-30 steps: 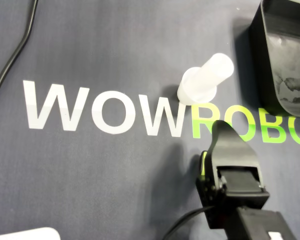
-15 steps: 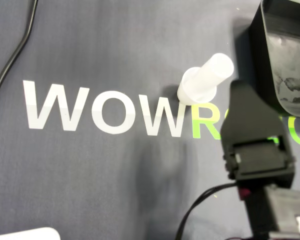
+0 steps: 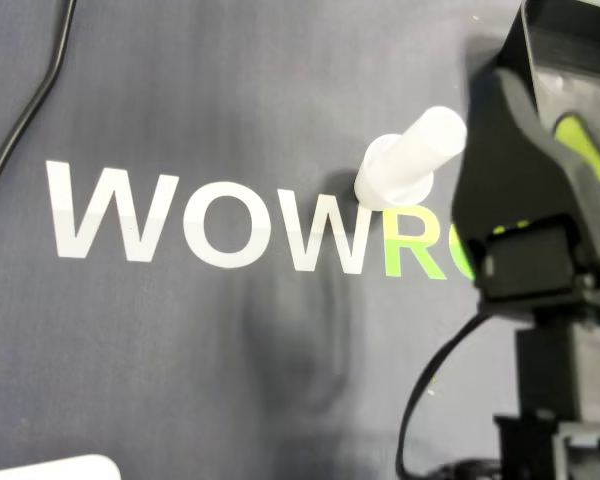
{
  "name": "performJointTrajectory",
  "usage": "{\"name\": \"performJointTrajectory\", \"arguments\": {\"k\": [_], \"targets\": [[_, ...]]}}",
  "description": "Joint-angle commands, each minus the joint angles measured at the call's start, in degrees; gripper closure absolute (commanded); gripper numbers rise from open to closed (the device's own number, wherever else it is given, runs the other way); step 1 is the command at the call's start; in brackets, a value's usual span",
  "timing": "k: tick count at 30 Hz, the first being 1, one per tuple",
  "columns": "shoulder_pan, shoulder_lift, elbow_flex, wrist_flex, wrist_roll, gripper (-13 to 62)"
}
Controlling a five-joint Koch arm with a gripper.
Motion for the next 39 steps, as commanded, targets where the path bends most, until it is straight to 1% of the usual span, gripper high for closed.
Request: {"name": "performJointTrajectory", "arguments": {"k": [1,5,10,13,20,39], "targets": [[0.00,-2.11,-3.52,-6.50,-1.67,17.4],[-1.05,-8.09,-3.52,-10.81,-2.90,17.4],[-1.05,-23.20,-5.27,-27.69,-5.19,17.4],[-1.23,-28.48,-6.06,-32.70,-5.71,17.4],[-3.78,-30.85,-5.71,-32.96,-5.71,17.4],[-3.34,-38.50,-2.55,-33.31,-7.38,17.4]]}}
